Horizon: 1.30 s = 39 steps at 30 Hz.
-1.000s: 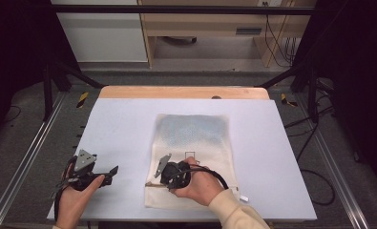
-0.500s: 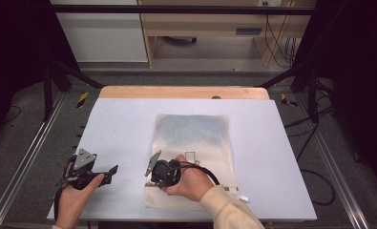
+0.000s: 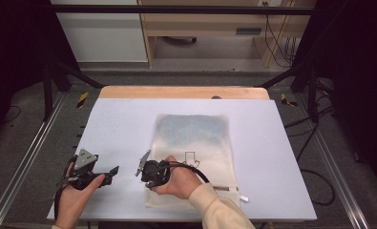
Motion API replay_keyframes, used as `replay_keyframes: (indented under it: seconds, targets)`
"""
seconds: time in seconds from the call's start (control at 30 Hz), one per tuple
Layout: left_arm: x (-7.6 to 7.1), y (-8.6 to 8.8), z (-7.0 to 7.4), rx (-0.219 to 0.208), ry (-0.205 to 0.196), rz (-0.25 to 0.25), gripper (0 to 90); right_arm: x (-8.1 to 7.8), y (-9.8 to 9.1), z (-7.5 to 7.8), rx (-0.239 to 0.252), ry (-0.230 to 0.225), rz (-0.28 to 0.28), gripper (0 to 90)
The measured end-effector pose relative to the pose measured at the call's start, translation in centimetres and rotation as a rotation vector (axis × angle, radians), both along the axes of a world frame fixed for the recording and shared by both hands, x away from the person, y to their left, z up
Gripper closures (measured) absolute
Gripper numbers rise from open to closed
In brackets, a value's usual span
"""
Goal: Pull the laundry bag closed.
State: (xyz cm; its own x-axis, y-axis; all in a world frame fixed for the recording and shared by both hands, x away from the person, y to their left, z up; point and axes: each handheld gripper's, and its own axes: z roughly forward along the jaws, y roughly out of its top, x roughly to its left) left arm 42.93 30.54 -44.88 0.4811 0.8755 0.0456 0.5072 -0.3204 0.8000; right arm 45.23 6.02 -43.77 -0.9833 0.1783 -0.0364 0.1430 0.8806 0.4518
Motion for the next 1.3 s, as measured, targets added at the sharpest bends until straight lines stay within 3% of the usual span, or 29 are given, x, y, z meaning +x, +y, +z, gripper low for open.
replay_keyframes:
  seconds: [0.17,0.27,0.3,0.33,0.43,0.53,0.57,0.67,0.7,0.87,0.97,1.07,1.13,1.3]
  targets:
    - [-0.3,-0.3,0.1,-0.008,0.007,-0.020,11.8,0.3,0.6,-0.4,-0.011,0.019,0.000,75.1]
    - [-0.7,-0.5,0.3,-0.018,0.020,-0.047,13.7,0.4,0.8,-0.5,-0.017,0.027,0.003,81.2]
    - [-1.3,-0.7,0.4,-0.040,0.041,-0.082,17.3,0.5,0.9,-0.5,-0.025,0.033,0.003,81.7]
    - [-1.3,-0.7,0.4,-0.040,0.041,-0.082,18.0,0.5,0.9,-0.5,-0.025,0.033,0.003,81.7]
    - [-2.2,-1.8,0.6,-0.058,0.081,-0.170,21.8,0.3,0.7,-0.1,-0.018,0.044,0.005,81.8]
    - [-2.5,-2.5,0.4,-0.066,0.113,-0.213,22.7,0.3,0.5,0.1,-0.014,0.043,0.005,81.8]
    - [-2.7,-3.0,0.1,-0.098,0.146,-0.247,23.0,0.2,0.3,0.3,-0.003,0.044,0.005,81.8]
    - [-2.8,-3.3,0.0,-0.135,0.170,-0.280,24.4,0.2,0.3,0.4,-0.004,0.046,0.008,81.9]
    - [-2.8,-3.7,-0.1,-0.116,0.174,-0.295,24.4,0.2,0.2,0.5,-0.001,0.042,0.012,81.9]
    - [-2.8,-4.1,-0.3,-0.103,0.174,-0.311,22.5,0.3,0.1,0.6,0.010,0.040,0.008,81.9]
    - [-2.9,-4.7,-0.4,-0.084,0.154,-0.332,21.8,0.4,0.0,0.7,0.018,0.038,0.006,81.9]
    - [-2.9,-4.9,-0.4,-0.085,0.144,-0.334,21.9,0.4,0.0,0.8,0.022,0.039,0.008,81.9]
    - [-2.8,-5.2,-0.5,-0.111,0.152,-0.340,22.1,0.4,0.0,0.8,0.022,0.038,0.005,81.9]
    - [-2.7,-6.3,-0.9,-0.108,0.165,-0.359,21.1,0.4,-0.3,1.1,0.038,0.034,0.004,81.9]
